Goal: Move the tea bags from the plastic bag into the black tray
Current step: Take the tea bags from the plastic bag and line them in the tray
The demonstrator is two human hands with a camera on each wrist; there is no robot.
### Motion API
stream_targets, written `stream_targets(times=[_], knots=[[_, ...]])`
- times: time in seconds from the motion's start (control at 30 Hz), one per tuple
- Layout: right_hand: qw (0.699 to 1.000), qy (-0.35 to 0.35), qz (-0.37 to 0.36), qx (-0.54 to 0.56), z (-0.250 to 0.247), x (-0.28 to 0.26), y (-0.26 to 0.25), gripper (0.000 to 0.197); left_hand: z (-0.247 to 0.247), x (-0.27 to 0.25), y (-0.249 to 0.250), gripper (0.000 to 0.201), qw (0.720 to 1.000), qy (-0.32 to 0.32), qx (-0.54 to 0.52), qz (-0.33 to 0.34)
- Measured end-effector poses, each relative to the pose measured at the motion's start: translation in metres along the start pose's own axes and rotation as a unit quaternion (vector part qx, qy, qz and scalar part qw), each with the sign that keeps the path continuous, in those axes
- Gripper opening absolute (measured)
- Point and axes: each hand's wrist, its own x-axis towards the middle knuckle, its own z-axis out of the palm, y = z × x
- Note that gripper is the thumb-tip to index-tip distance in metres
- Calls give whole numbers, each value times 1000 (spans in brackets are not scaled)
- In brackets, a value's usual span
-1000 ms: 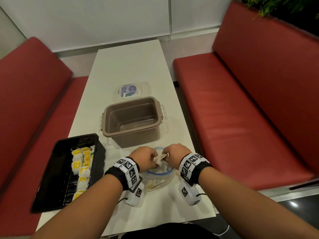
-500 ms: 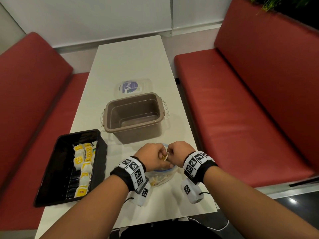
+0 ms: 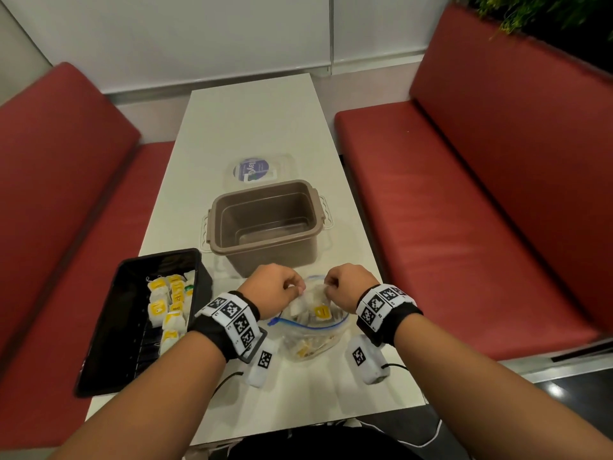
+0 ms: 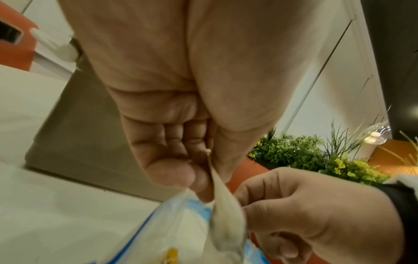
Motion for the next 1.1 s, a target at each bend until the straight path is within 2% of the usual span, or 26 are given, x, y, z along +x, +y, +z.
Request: stream_targets(times=[0.03,0.13,0.17,0.3,0.43,0.53,0.67,0.73,0.8,0.87,0.93,0.97,1.0,1.03,1.07,1.1], knots=[[1000,2,3,-2,1,0,-5,17,-6,-2,-1,10,1000,-11,7,0],[1000,11,10,5,3,-1,-20,8,-31,-14,-1,43,998,-61,25,11],[1000,16,13,10,2,-1,-26,6,-42,-19,-1,46,997,-70,34,15],[999,45,12,23,2,-3,-52,15,-101,-44,-9,12,994,-41,95,16],[998,52,17,30,5,0,-76,21,-159,-67,-42,17,980,-66,189,-20],[999,38,18,32,8,-1,-91,22,-178,-72,-78,20,952,-117,275,-60],[998,45,31,24,14,-3,-106,24,-167,-70,-122,23,912,-213,335,-107],[997,59,38,19,19,-4,-111,26,-152,-64,-143,23,883,-262,374,-112],[996,63,46,30,25,-4,-116,27,-138,-59,-157,27,840,-315,422,-127],[995,57,52,63,30,-6,-121,23,-123,-48,-177,33,816,-331,454,-133],[994,73,47,73,36,-9,-125,19,-102,-23,-206,42,815,-325,461,-133],[993,82,42,78,38,-9,-126,17,-100,-19,-203,50,802,-333,482,-117],[992,88,38,86,40,-10,-128,14,-107,-28,-187,67,800,-326,492,-106],[991,90,37,90,41,-11,-129,12,-117,-43,-165,92,797,-337,491,-102],[991,92,38,90,43,-12,-130,9,-120,-49,-155,114,784,-356,498,-100],[990,96,45,92,44,-13,-130,9,-120,-51,-151,119,781,-358,499,-111]])
